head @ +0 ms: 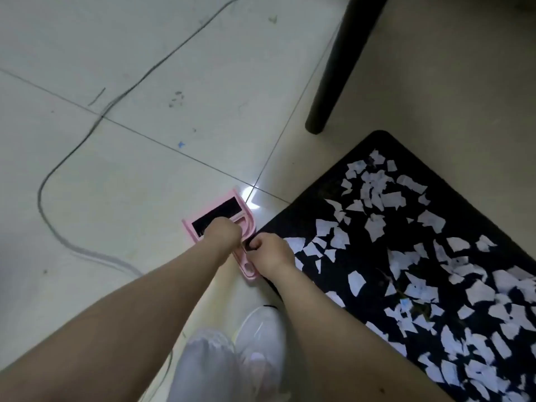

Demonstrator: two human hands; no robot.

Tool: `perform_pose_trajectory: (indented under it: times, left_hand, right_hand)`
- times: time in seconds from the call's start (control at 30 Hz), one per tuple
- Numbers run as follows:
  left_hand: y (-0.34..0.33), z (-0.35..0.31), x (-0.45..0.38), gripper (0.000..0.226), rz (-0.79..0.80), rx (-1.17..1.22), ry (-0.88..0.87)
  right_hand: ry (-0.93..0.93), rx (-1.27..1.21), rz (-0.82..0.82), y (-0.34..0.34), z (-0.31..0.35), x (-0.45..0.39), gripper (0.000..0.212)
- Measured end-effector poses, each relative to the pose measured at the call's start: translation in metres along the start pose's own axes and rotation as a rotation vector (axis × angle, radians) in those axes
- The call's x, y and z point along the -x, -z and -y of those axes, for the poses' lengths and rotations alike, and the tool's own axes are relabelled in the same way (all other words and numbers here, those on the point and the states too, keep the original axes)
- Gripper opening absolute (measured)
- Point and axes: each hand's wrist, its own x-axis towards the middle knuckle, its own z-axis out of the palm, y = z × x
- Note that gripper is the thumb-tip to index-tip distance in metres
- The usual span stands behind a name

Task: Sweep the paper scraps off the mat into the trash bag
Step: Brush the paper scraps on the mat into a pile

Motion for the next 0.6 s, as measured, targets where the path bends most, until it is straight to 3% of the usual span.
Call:
perform_pose_trajectory:
  times: [0.1,0.2,0.43,0.6]
  left_hand:
    - [0.002,0.004,-0.008,0.016,-0.167,-0.133,-0.086]
    - [0.005,0.006,-0.005,0.012,-0.197,-0.276,-0.197]
    - [0.003,0.001,-0.003,0.024,-0.041,-0.604,-0.291]
    - [0.013,0.002,-0.003,0.036,-0.167,-0.376,-0.354]
  right_hand:
    - [-0.011,0.122,0.021,-0.009,0.003,-0.004,0.033]
    - [-0.044,0.040,0.079,-0.015,0.003,-0.006,0.049]
    - [-0.026,-0.152,0.044,-0.022,0.007,-0.009,0.020]
    - [-0.120,-0.357,0.055,-0.023,0.012,-0.018,0.011]
